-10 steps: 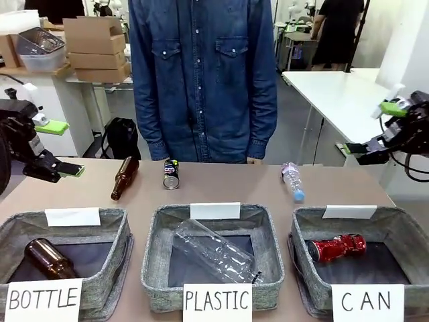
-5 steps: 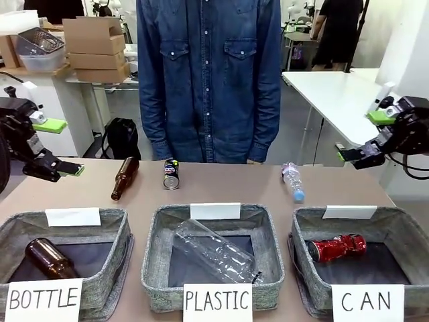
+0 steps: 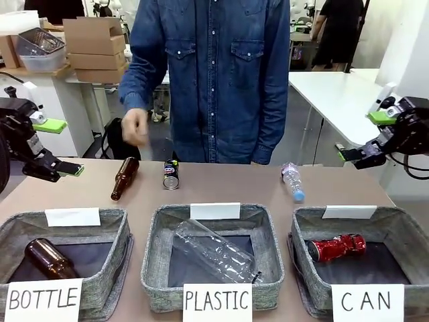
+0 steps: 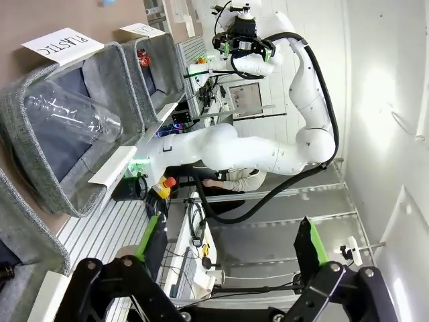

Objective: Sort the can waste into the basket.
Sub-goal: Pick up the can waste from the table and place it in the right Fabric basket.

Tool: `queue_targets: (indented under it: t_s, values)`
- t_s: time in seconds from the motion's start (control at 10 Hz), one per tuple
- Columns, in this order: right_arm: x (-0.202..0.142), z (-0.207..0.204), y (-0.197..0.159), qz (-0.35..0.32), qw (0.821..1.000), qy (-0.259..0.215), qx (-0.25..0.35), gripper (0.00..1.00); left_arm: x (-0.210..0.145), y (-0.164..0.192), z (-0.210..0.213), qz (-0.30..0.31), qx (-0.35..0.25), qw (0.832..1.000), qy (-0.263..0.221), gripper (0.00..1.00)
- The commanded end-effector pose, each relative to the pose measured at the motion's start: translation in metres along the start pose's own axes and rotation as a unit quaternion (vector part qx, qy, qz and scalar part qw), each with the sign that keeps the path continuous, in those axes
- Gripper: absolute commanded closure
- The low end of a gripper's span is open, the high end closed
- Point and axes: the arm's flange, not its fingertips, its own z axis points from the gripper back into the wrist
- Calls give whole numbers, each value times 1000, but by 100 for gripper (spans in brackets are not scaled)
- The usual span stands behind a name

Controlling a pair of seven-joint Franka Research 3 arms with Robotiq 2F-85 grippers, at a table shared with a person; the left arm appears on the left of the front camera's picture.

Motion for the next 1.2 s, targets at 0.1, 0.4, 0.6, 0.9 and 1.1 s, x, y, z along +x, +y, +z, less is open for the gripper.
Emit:
queue_targets:
  t_s: [0.1, 0.4, 0.6, 0.9, 1.1]
  values:
    - [0, 1, 0, 14, 1000, 2, -8, 0, 16, -3, 3, 31, 62, 998, 5, 0]
    - [0, 1, 0, 14, 1000, 2, -8, 0, 80, 20, 55, 117, 101, 988, 29, 0]
    - [0, 1, 0, 14, 1000, 2, -8, 0, 33, -14, 102, 134, 139, 981, -35, 0]
    - [0, 1, 0, 14, 1000, 2, -8, 0, -27, -27, 111, 116, 139, 980, -77, 0]
    - [0, 1, 0, 14, 1000, 2, -8, 0, -9, -18, 96, 119, 154, 977, -82, 0]
